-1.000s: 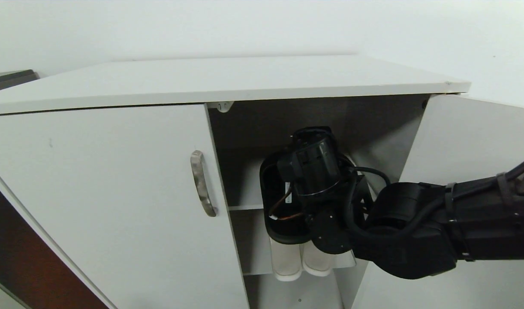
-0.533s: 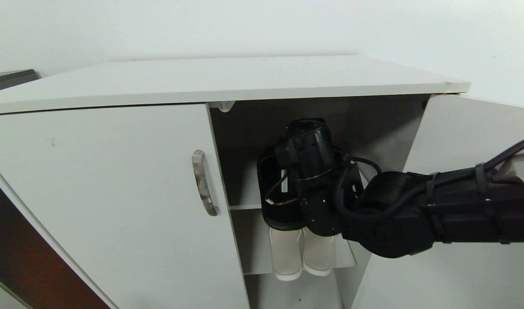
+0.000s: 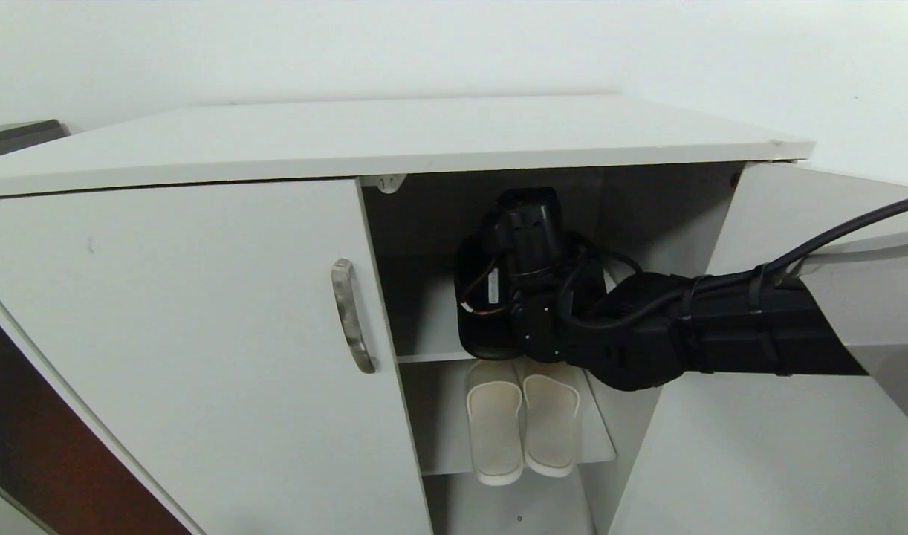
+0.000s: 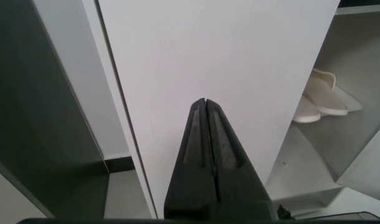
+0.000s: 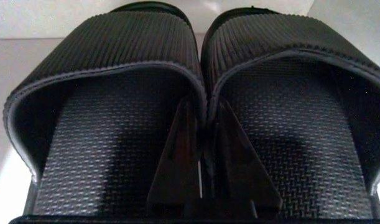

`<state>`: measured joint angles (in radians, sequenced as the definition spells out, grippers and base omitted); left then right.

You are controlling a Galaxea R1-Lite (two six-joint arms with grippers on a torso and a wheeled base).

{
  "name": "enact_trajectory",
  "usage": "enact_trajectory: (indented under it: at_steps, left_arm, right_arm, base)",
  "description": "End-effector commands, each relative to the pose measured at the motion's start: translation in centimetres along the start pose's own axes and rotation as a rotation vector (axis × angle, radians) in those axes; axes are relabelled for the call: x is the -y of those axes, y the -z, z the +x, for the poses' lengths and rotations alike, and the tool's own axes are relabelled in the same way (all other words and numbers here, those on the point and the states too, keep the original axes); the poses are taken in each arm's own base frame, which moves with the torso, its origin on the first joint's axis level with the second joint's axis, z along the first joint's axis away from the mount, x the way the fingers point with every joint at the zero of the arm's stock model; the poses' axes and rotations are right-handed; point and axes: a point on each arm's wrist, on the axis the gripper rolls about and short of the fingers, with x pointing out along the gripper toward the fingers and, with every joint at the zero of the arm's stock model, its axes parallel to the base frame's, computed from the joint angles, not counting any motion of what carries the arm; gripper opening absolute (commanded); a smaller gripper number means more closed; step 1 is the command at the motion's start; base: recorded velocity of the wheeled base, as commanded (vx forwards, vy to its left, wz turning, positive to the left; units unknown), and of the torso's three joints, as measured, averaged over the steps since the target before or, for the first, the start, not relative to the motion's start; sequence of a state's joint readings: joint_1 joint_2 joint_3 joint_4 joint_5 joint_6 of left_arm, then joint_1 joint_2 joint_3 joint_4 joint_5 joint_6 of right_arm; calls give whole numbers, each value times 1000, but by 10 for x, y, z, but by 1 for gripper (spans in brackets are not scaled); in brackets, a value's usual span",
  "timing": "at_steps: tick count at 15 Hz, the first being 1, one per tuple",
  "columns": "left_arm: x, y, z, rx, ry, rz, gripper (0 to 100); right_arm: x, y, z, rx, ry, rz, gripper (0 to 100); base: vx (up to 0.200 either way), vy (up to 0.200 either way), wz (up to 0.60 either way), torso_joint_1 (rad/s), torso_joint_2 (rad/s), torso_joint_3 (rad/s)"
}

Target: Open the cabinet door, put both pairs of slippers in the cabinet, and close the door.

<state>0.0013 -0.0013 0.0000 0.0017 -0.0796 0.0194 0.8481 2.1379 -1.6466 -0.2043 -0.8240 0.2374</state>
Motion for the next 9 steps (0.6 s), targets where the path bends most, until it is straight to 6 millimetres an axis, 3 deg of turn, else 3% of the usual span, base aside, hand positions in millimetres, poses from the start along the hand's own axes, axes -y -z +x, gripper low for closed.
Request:
enact_trajectory:
  at_steps: [1,6,7,9]
  left_arm:
    - [0,0,0,-1,0,-1,0]
    - [0,0,0,-1,0,0,0]
    - [0,0,0,-1,0,0,0]
    - [0,0,0,-3,0,-1,0]
  right_arm:
    - [-2,9,8,-12,7,-12,0]
    - [-2,13,13,-22,6,-18,0]
    - [-2,13,13,-22,6,-18,100]
    - [-2,14,13,-24,6,-19,100]
  base:
    - [0,0,0,0,0,0]
    - [0,0,0,0,0,0]
    - [0,0,0,0,0,0]
    - [0,0,0,0,0,0]
